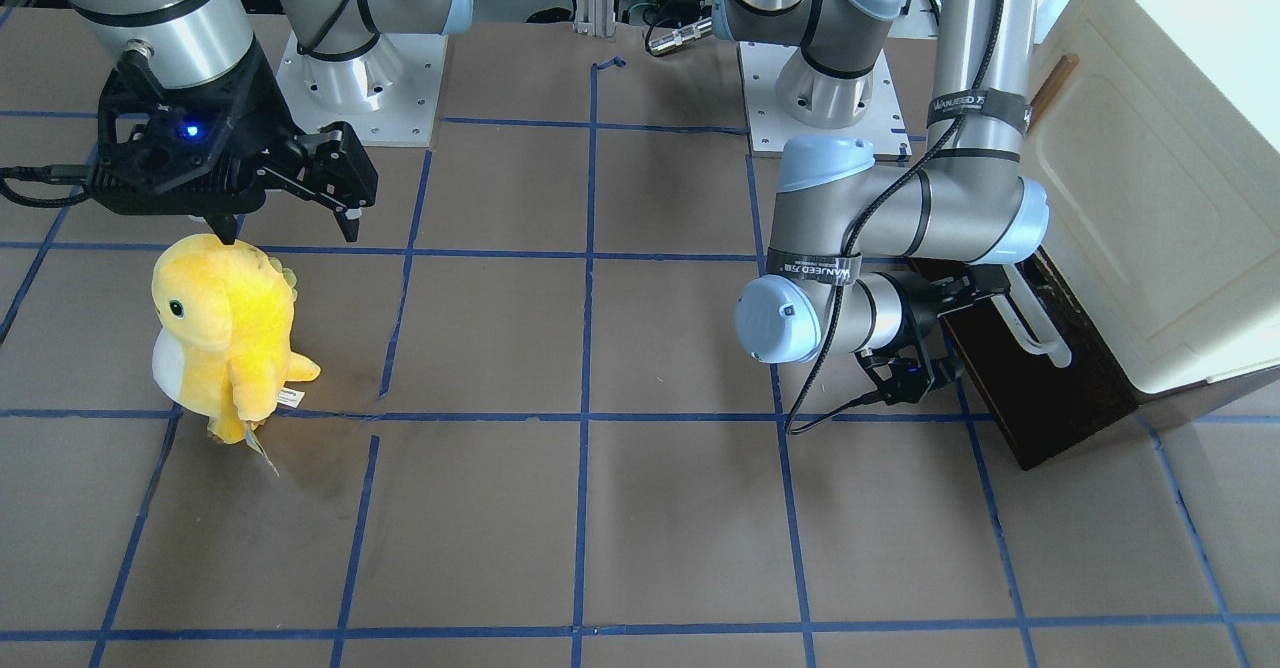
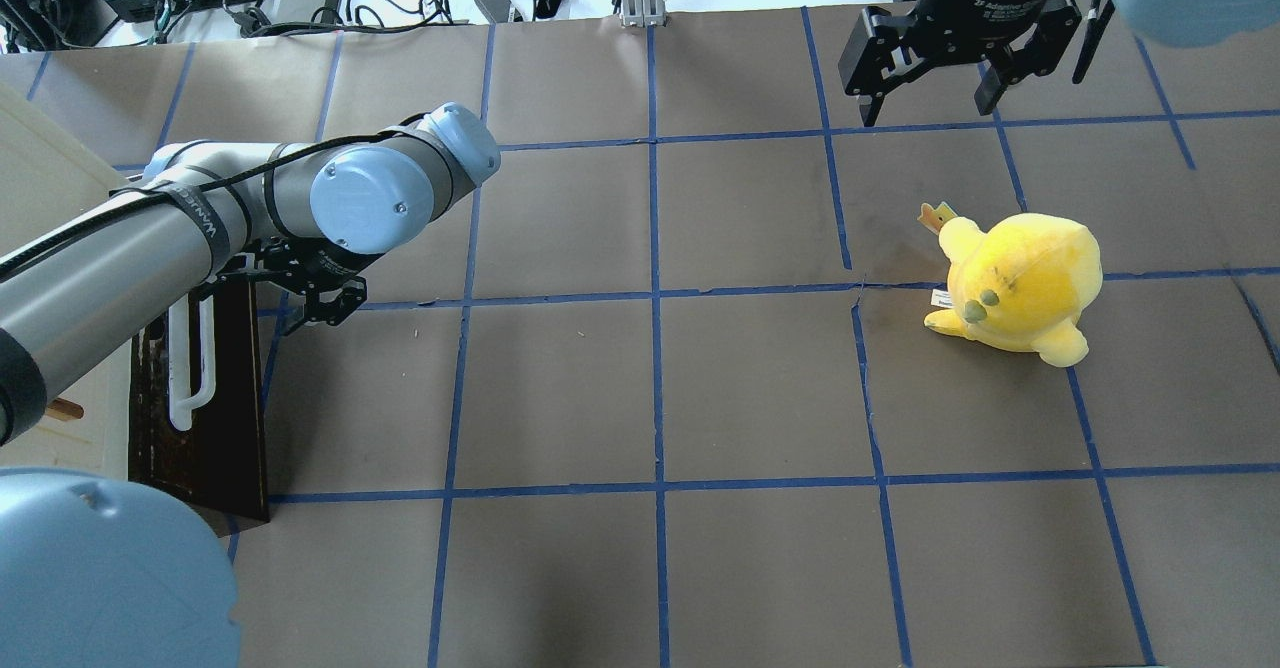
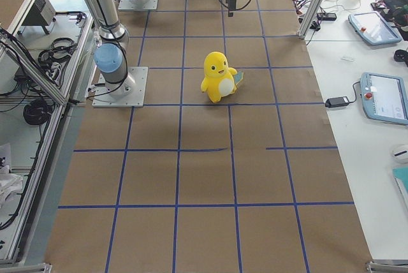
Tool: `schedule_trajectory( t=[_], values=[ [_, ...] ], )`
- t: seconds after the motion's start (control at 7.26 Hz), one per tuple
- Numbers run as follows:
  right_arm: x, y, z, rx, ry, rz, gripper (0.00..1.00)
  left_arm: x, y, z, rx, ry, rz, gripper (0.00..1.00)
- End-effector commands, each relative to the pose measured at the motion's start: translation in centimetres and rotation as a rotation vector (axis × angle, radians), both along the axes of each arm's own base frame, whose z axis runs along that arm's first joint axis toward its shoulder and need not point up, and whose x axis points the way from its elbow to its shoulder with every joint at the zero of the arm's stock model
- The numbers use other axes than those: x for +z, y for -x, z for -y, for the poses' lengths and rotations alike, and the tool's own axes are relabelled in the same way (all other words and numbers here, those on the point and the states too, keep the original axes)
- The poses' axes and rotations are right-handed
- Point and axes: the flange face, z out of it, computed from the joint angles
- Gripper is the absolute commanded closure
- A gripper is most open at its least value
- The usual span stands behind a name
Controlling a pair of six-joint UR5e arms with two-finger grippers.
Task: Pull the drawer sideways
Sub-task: 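Lower the left gripper around the white drawer handle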
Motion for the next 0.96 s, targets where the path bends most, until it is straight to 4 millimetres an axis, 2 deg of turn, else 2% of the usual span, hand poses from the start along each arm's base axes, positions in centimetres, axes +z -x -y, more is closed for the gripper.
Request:
schedule_trajectory(
  t=[0.0,0.28,0.41,0.55,0.69,0.83],
  values=[
    [0.0,0.0,0.0,0.000,0.000,0.000,0.00,-0.3,-1.6,-0.3,0.006,-0.065,0.025,0.01],
    [0.0,0.0,0.0,0.002,0.000,0.000,0.00,0.1,-1.4,-0.9,-0.026,-0.098,0.054,0.01],
    [0.0,0.0,0.0,0.000,0.000,0.000,0.00,-0.8,-1.6,-1.0,-0.038,-0.096,0.084,0.01],
    [0.0,0.0,0.0,0.000,0.000,0.000,0.00,-1.2,-1.9,-0.6,-0.066,-0.088,0.122,0.03],
    [0.0,0.0,0.0,0.000,0.000,0.000,0.00,-1.3,-2.3,-0.7,-0.063,-0.098,0.121,0.11],
    [0.0,0.0,0.0,0.000,0.000,0.000,0.00,-1.6,-2.3,-0.5,-0.064,-0.101,0.122,0.10]
  ],
)
